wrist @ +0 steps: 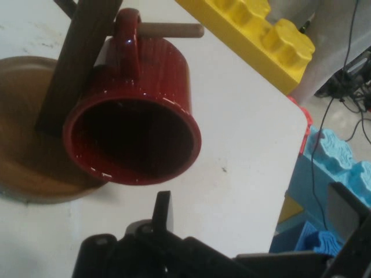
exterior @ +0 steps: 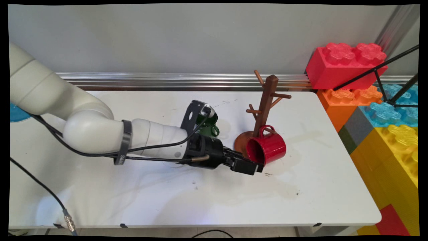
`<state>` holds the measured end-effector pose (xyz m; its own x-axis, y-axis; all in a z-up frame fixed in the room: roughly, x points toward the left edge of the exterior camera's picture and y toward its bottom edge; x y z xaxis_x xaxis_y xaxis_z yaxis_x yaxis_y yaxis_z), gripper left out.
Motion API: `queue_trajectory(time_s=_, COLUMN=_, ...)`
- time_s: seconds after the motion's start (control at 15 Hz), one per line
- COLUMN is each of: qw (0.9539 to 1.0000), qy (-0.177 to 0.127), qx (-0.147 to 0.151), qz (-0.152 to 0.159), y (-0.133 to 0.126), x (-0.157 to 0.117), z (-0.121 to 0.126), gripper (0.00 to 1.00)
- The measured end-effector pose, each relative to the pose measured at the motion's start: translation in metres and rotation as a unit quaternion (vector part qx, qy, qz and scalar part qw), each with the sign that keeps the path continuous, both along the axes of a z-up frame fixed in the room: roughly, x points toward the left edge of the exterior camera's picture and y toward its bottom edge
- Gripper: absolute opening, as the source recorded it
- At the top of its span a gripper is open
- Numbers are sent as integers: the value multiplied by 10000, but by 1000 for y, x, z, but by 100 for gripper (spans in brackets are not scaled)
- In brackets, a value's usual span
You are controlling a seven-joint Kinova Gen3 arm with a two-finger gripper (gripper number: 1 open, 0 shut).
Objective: Pick up the red mug from the rack
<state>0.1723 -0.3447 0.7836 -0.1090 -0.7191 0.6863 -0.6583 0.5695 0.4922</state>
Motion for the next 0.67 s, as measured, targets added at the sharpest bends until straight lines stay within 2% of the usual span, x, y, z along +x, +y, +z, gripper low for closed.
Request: queue_trajectory(time_s=0.67, qw=9999, qy=117, qx=6, qz=75, y=-20, x=-27, z=-25, gripper=100)
